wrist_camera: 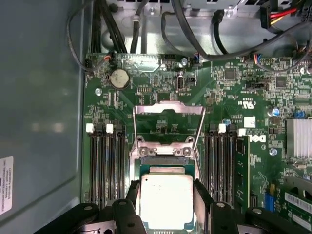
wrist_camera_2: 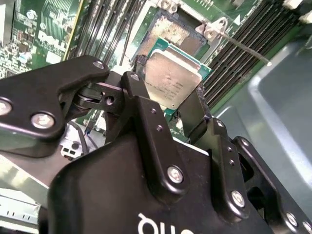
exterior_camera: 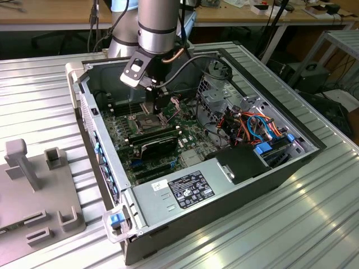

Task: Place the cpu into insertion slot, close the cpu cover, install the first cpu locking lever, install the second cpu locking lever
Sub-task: 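Place the cpu into insertion slot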

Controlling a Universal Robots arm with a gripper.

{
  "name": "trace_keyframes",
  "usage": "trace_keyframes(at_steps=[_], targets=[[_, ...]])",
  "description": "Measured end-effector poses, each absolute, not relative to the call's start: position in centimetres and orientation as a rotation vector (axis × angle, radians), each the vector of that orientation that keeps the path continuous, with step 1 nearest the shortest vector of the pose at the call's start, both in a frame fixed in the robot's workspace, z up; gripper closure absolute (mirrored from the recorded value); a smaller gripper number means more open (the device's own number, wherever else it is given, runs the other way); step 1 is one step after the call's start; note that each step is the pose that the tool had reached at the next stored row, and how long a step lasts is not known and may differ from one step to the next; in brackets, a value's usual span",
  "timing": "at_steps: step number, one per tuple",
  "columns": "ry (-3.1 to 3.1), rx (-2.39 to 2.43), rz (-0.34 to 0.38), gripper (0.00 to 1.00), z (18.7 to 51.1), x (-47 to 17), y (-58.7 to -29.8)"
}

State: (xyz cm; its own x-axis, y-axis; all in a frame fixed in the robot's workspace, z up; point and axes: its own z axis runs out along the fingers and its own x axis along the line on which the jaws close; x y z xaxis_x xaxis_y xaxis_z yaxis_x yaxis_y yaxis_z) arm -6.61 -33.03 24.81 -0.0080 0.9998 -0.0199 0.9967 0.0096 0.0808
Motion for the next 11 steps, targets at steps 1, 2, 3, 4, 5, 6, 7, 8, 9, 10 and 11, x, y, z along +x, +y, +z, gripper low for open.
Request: trace_keyframes(at_steps=[1,2,3,4,5,6,7,8,9,10,11], targets=[[2.179,2.160,0.068,0.47,24.7,-6.6,-33.0],[2.179,2.159,0.070,0.47,24.5,-6.7,-33.0],[2.178,2.159,0.071,0.47,24.4,-6.8,-33.0],[2.178,2.157,0.073,0.47,24.3,-6.8,-33.0],[2.180,2.152,0.076,0.47,24.2,-7.0,-33.0],[2.184,2.146,0.078,0.47,24.0,-7.2,-33.0],[2.186,2.141,0.082,0.47,23.8,-7.5,-33.0],[2.187,2.140,0.083,0.47,23.7,-7.5,-33.0],[2.190,2.137,0.084,0.47,23.5,-7.6,-33.0],[2.192,2.135,0.085,0.47,23.3,-7.6,-33.0],[2.193,2.134,0.085,0.47,23.2,-7.6,-33.0]])
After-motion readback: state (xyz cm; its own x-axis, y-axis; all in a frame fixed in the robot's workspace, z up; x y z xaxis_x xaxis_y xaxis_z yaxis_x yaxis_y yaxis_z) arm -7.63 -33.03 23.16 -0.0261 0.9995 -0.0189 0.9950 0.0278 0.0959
